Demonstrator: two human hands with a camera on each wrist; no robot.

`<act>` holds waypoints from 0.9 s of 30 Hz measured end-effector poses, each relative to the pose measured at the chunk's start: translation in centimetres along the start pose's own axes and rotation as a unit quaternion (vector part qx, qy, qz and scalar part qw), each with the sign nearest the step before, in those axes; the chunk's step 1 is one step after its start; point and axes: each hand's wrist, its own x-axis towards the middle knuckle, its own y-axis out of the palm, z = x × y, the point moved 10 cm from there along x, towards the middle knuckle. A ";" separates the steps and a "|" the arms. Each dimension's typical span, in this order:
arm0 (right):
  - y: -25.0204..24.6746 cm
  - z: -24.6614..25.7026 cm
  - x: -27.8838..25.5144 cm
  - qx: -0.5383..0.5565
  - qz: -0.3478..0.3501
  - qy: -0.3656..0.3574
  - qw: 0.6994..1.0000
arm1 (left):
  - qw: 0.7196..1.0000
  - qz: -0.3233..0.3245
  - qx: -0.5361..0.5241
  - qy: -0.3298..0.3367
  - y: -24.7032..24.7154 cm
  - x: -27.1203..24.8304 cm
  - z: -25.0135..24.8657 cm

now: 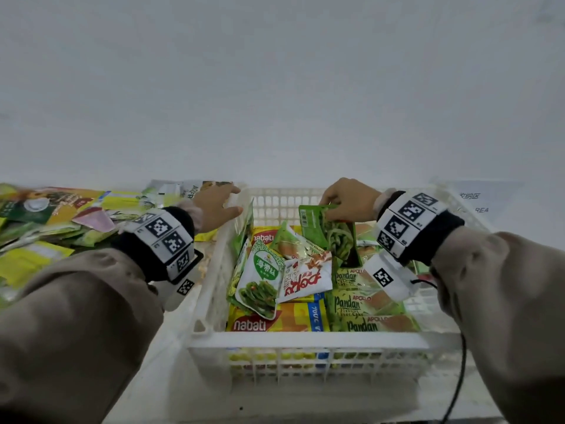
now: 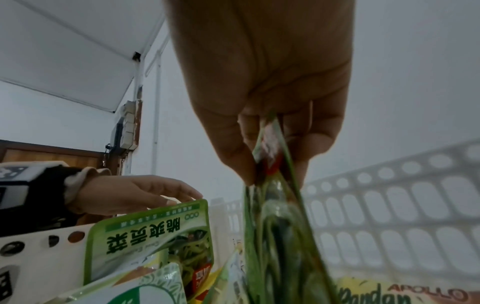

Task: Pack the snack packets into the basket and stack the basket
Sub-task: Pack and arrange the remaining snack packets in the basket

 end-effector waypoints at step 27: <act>-6.6 -12.5 -6.0 -0.163 -0.150 0.114 0.968 | 0.985 -0.109 -0.120 -0.049 2.1 3.3 1.4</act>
